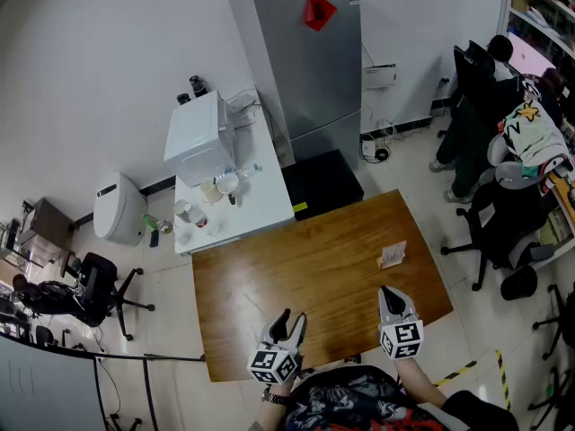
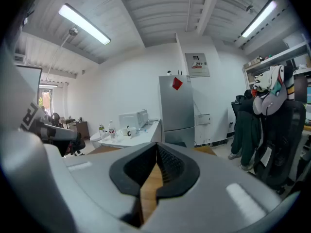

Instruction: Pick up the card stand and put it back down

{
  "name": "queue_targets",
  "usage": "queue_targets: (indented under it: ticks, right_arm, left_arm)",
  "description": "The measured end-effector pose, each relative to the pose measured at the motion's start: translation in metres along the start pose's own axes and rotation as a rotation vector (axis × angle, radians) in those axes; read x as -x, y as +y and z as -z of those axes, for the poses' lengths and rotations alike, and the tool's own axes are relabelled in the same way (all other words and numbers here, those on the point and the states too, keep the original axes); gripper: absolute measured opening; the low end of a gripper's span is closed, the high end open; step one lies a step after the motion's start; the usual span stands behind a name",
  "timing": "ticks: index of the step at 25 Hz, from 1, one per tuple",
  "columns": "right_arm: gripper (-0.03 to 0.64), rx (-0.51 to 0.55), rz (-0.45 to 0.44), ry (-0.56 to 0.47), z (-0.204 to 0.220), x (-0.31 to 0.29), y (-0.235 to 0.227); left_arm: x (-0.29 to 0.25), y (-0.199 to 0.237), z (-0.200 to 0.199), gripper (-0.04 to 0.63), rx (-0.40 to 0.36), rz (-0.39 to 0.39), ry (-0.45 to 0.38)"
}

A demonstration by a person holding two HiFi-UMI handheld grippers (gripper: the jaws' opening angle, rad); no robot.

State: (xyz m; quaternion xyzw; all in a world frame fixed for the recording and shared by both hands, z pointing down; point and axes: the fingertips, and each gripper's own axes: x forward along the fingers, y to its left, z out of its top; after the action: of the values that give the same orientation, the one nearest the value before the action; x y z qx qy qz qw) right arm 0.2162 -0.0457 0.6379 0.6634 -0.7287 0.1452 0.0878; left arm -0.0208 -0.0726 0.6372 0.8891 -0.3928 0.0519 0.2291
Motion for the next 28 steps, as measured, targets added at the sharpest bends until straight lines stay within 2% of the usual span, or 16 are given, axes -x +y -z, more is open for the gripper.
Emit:
queue_targets:
  ticks: [1, 2, 3, 4, 7, 9, 11, 14, 16, 17, 18, 21, 24, 28]
  right_arm:
    - [0.009, 0.008, -0.01, 0.013, 0.01, -0.01, -0.006]
    - [0.135, 0.013, -0.013, 0.036, 0.022, -0.021, -0.013]
    - [0.313, 0.009, -0.006, 0.072, 0.039, -0.036, -0.024]
    - [0.43, -0.007, 0.013, 0.122, 0.059, -0.052, -0.037]
    - [0.58, -0.08, 0.106, 0.301, 0.13, -0.099, -0.088]
    - [0.58, -0.077, 0.146, 0.38, 0.162, -0.127, -0.12]
    - [0.581, -0.051, 0.157, 0.413, 0.18, -0.159, -0.149]
    - [0.581, -0.018, 0.149, 0.464, 0.195, -0.201, -0.179]
    - [0.579, 0.013, 0.133, 0.524, 0.2, -0.215, -0.181]
    - [0.547, 0.024, 0.125, 0.55, 0.202, -0.217, -0.178]
    - [0.545, 0.033, 0.121, 0.564, 0.203, -0.216, -0.175]
    - [0.54, 0.055, 0.144, 0.523, 0.194, -0.195, -0.161]
    - [0.54, 0.054, 0.184, 0.433, 0.166, -0.151, -0.139]
    - [0.54, -0.022, 0.221, 0.302, 0.12, -0.09, -0.111]
  left_arm:
    - [-0.003, 0.002, -0.002, 0.178, -0.009, -0.001, -0.006]
    - [-0.006, 0.004, -0.004, 0.178, -0.018, -0.002, -0.011]
    - [-0.01, 0.006, -0.007, 0.178, -0.024, -0.003, -0.013]
    - [-0.015, 0.007, -0.008, 0.178, -0.029, -0.004, -0.01]
    - [-0.026, -0.005, -0.002, 0.176, -0.041, 0.038, 0.046]
    - [-0.027, -0.025, 0.002, 0.176, -0.064, 0.088, 0.084]
    - [-0.026, -0.038, 0.011, 0.176, -0.069, 0.113, 0.103]
    - [-0.023, -0.034, 0.035, 0.176, -0.031, 0.091, 0.135]
    - [-0.016, -0.027, 0.048, 0.176, -0.001, 0.059, 0.158]
    - [-0.013, -0.026, 0.053, 0.176, 0.011, 0.046, 0.166]
    - [-0.011, -0.025, 0.056, 0.176, 0.02, 0.036, 0.17]
    - [-0.005, -0.026, 0.056, 0.176, 0.032, 0.025, 0.168]
    - [-0.002, -0.026, 0.05, 0.178, -0.008, 0.055, 0.16]
    - [0.001, -0.016, 0.044, 0.194, -0.06, 0.058, 0.157]
